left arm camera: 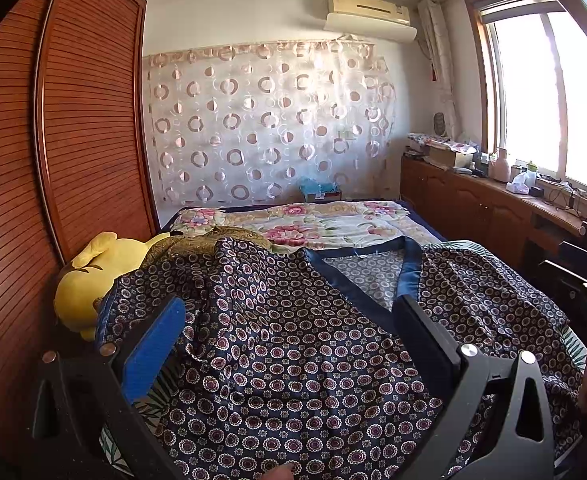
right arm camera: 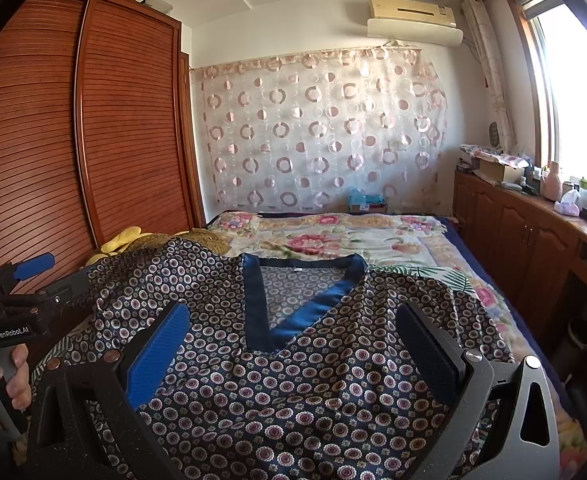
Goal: Fold small clothes
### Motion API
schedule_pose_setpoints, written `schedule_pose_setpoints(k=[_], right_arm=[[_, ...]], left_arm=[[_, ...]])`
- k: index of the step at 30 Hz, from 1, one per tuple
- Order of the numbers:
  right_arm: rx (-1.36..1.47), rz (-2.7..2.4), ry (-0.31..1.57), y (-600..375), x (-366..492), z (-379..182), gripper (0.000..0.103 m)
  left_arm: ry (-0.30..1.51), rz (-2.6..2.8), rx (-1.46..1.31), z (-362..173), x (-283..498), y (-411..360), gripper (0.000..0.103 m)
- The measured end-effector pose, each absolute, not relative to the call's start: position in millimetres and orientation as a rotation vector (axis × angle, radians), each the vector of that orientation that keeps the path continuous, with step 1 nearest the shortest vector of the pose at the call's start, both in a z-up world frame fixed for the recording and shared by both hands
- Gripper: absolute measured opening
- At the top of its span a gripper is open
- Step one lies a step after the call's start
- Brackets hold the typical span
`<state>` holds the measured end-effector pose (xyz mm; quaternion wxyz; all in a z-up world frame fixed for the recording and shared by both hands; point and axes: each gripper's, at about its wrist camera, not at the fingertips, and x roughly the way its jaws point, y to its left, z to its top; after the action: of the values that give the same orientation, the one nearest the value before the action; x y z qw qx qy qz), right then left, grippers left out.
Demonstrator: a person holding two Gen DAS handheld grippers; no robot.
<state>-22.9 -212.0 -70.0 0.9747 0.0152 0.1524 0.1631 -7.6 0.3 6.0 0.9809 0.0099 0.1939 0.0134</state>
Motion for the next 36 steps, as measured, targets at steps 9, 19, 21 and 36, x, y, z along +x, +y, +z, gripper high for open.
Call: schedule_pose_setpoints(k=[9,19,21,36], right_arm=[[0.031,0.328,0.308,-211.7,-23.2,-70.2,0.103],[0.034,0.324,0.309,-212.1,-23.4,-69.4,0.103],[0.035,0.325,0.309,-212.6,-23.9,-69.4,0.103],[0.036,0.328,0.309,-212.6,-24.1,-68.3,0.103]], left_arm=[[0.388,0.029,0.022,5.7,-8.7,0.0,0.103],[0.380,0.033,0.023,8.5,-11.0,0.6,0.103],[0.376,0.034,0.025,9.4,-12.0,-0.1,0.103],[0.369,0.039,0.033,10.9,-14.2,-4.0,0.103]])
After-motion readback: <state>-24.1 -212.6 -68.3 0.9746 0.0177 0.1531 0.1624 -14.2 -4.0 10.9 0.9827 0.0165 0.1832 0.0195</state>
